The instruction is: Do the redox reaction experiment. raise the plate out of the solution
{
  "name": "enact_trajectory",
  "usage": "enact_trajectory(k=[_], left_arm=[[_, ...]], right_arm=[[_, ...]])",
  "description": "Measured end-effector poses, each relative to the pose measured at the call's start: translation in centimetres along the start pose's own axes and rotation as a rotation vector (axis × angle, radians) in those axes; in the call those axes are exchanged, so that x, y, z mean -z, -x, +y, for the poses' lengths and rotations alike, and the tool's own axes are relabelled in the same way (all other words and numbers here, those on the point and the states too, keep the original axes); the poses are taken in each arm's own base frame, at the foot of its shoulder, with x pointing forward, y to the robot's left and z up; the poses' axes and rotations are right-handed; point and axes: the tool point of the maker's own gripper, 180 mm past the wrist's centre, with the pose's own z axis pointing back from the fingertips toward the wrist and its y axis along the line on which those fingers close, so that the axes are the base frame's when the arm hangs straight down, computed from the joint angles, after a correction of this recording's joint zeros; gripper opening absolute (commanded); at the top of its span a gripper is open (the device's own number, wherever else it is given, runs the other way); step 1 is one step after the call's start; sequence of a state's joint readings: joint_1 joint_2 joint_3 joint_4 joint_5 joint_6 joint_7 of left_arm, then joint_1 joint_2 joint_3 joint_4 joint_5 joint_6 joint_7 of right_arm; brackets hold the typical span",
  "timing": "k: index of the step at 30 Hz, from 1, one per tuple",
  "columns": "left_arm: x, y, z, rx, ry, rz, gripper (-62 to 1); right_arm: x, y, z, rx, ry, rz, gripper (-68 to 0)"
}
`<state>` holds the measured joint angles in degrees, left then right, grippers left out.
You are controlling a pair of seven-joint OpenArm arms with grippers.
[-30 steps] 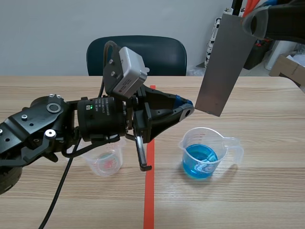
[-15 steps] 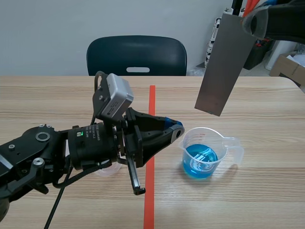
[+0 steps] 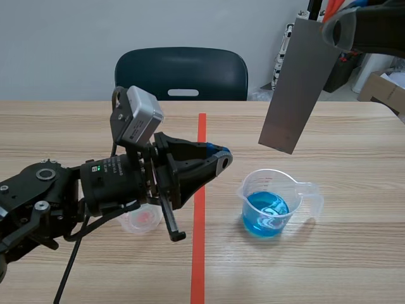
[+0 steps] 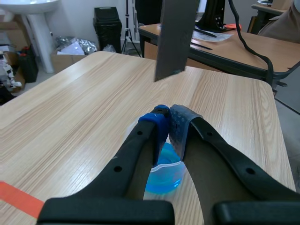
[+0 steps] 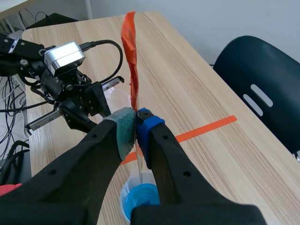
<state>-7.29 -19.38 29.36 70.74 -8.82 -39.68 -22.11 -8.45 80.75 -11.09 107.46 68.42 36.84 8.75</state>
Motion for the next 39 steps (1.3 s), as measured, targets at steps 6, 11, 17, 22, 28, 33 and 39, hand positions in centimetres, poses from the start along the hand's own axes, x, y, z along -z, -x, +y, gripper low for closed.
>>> enact_trajectory(k=[6, 11, 17, 22, 28, 33, 39], left_arm=[[-0.38, -0.07, 0.83, 0.026, -0.021, 0.011, -58.1], [-0.38, -0.07, 0.86, 0.027, -0.023, 0.011, -58.1], [-0.38, 0.13, 0.78, 0.037, -0.018, 0.022, -58.1], [-0.39, 0.31, 0.71, 0.046, -0.014, 0.032, -58.1], [-0.38, 0.3, 0.71, 0.046, -0.014, 0.031, -58.1], [-0.38, 0.3, 0.71, 0.046, -0.014, 0.031, -58.1], [-0.38, 0.3, 0.71, 0.046, -0.014, 0.031, -58.1]], right_arm=[[0.0, 0.0, 0.0, 0.0, 0.0, 0.0, -66.9], [0.0, 0.0, 0.0, 0.0, 0.0, 0.0, -66.9], [0.0, 0.0, 0.0, 0.0, 0.0, 0.0, -66.9], [0.0, 0.0, 0.0, 0.0, 0.0, 0.0, -66.9], [0.0, 0.0, 0.0, 0.0, 0.0, 0.0, -66.9], [0.0, 0.0, 0.0, 0.0, 0.0, 0.0, -66.9], [0.0, 0.0, 0.0, 0.0, 0.0, 0.0, -66.9]])
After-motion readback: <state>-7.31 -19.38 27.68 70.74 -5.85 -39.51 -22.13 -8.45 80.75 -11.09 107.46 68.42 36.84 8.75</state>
